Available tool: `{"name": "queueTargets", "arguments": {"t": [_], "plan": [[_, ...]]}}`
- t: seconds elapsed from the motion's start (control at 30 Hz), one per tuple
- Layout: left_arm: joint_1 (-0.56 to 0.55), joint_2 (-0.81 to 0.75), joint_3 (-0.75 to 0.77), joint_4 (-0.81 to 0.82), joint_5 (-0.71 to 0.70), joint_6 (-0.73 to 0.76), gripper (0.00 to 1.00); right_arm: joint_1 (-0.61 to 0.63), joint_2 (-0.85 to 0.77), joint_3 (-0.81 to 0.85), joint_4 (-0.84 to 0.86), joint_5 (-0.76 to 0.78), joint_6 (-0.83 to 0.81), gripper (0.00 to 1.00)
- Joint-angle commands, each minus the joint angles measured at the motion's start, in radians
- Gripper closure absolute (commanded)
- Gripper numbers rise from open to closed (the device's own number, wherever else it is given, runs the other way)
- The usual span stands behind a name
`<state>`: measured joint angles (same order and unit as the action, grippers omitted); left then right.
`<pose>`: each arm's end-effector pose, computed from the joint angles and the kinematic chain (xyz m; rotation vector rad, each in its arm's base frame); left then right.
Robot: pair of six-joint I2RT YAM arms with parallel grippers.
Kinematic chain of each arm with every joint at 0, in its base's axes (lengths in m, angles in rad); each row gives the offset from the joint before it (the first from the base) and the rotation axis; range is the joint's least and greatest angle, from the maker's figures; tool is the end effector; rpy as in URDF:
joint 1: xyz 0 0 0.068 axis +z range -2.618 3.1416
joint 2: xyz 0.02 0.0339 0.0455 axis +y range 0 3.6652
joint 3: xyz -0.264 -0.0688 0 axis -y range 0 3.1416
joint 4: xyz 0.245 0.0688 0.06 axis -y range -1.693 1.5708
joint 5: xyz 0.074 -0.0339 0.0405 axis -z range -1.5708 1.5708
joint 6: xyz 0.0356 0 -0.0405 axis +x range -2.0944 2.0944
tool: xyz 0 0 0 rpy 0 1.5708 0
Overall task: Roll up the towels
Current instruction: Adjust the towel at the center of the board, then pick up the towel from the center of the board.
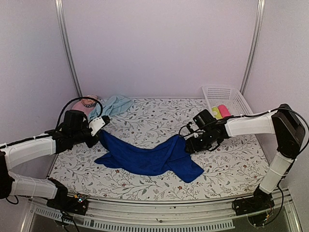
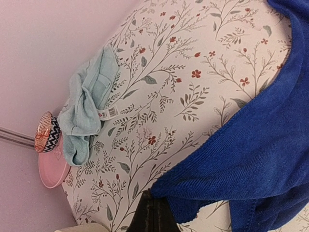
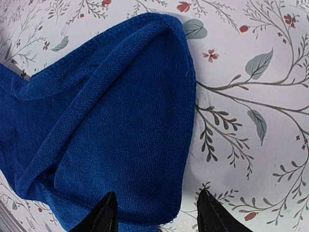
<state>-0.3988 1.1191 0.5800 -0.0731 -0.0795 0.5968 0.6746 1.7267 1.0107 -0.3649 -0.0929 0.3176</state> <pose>0.2180 -0.0888 0.2138 1.0047 1.9434 0.1989 0.2609 0.2129 0.1622 -0.5143 2.6724 0.4350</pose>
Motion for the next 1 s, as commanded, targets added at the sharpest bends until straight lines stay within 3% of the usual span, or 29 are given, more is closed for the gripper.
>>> {"name": "queueTargets", "arguments": {"t": [0.0, 0.27, 0.6, 0.97], "plan": [[0.007, -0.019, -0.006, -0.004, 0.065, -0.009, 1.0, 0.0, -0.048, -0.029, 0.094, -0.024, 0.17, 0.44], [0.007, -0.021, -0.009, -0.004, 0.07, -0.008, 1.0, -0.007, -0.065, -0.095, 0.148, -0.041, 0.329, 0.49], [0.006, -0.027, -0.02, 0.003, 0.072, -0.002, 1.0, -0.007, -0.084, -0.167, 0.182, -0.049, 0.416, 0.51], [0.006, -0.034, -0.022, 0.005, 0.076, -0.002, 1.0, -0.007, -0.061, -0.176, 0.245, -0.056, 0.466, 0.77]]}}
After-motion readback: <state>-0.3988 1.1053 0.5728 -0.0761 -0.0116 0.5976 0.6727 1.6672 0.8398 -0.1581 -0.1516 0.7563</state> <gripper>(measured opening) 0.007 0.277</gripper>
